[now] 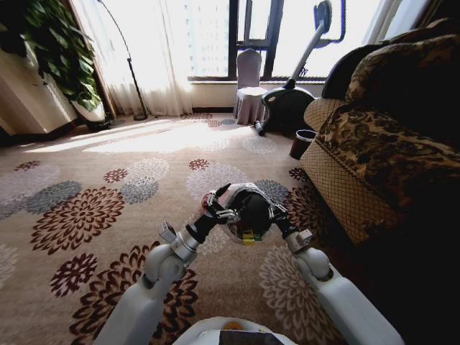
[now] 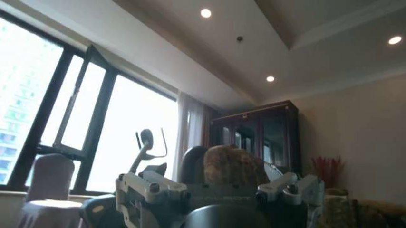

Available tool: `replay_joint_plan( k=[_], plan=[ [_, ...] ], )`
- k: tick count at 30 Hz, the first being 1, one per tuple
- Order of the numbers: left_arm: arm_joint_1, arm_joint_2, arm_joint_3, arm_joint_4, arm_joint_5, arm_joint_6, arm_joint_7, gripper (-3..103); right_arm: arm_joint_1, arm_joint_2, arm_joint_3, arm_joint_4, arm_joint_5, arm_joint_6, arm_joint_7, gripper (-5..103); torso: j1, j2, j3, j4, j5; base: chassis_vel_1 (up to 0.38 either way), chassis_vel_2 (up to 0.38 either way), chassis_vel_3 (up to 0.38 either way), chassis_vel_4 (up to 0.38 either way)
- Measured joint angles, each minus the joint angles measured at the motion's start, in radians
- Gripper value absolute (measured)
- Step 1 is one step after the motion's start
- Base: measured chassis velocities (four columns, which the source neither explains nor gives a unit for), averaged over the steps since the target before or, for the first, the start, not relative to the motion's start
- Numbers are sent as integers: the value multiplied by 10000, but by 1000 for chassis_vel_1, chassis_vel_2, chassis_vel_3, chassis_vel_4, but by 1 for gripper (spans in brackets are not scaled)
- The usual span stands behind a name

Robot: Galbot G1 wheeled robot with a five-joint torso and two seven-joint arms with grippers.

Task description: Pick up the trash from the ground and place it into the trash bin.

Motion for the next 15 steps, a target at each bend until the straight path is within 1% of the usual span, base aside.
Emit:
replay_joint_plan(
  k=[1, 2, 3, 4, 6, 7, 8, 10, 11, 13, 14, 15],
  plan=[
    [-96, 41, -282, 349, 258, -194, -818, 100, -108, 65, 9, 37, -4, 93, 2, 0, 0, 0, 0, -3, 2, 0, 0, 0, 0],
    [-152, 63, -519, 716, 522, -179, -1801, 100, -176, 107, 11, 105, -15, 102, 3, 0, 0, 0, 1, -11, 0, 0, 0, 0, 0],
    [-152, 63, -519, 716, 522, -179, -1801, 100, -176, 107, 11, 105, -15, 102, 3, 0, 0, 0, 1, -11, 0, 0, 0, 0, 0],
    [-167, 73, -822, 1118, 754, -58, -2737, 100, -220, 125, -17, 252, 15, -3, 3, 0, 1, -1, 1, -4, -3, 0, 0, 0, 0],
    [-183, 112, -1119, 1583, 869, 47, -3469, 100, -340, 111, -9, 474, 81, -55, 1, 0, 0, 0, 1, 0, -2, 0, 0, 0, 0],
    [-183, 112, -1119, 1583, 869, 47, -3469, 100, -340, 111, -9, 474, 81, -55, 1, 0, 0, 0, 1, 0, -2, 0, 0, 0, 0],
    [-201, 134, -1262, 1844, 880, 48, -3605, 100, -461, 69, 55, 580, 99, -59, -2, 0, 0, 0, 0, 3, -1, 0, 0, 0, 0],
    [-282, 159, -1334, 2213, 910, 82, -3757, 100, -587, 22, 127, 644, 133, -50, -3, 0, -1, 0, 0, 1, 2, 0, 0, 0, 0],
    [-282, 159, -1334, 2213, 910, 82, -3757, 100, -587, 22, 127, 644, 133, -50, -3, 0, -1, 0, 0, 1, 2, 0, 0, 0, 0],
    [-415, 199, -1337, 2929, 1167, 323, -4037, 100, -667, -5, 158, 704, 272, -49, 0, 0, 0, 0, 0, -9, 1, 0, 0, 0, 0],
    [-480, 231, -1338, 3408, 1377, 333, -4074, 100, -662, -9, 144, 720, 328, -50, 2, 0, 0, 0, 0, -9, 1, -50, 7, 23, -44],
    [-480, 231, -1338, 3408, 1377, 333, -4074, 100, -662, -9, 144, 720, 328, -50, 2, 0, 0, 0, 0, -9, 1, -50, 7, 23, -44]
  ],
)
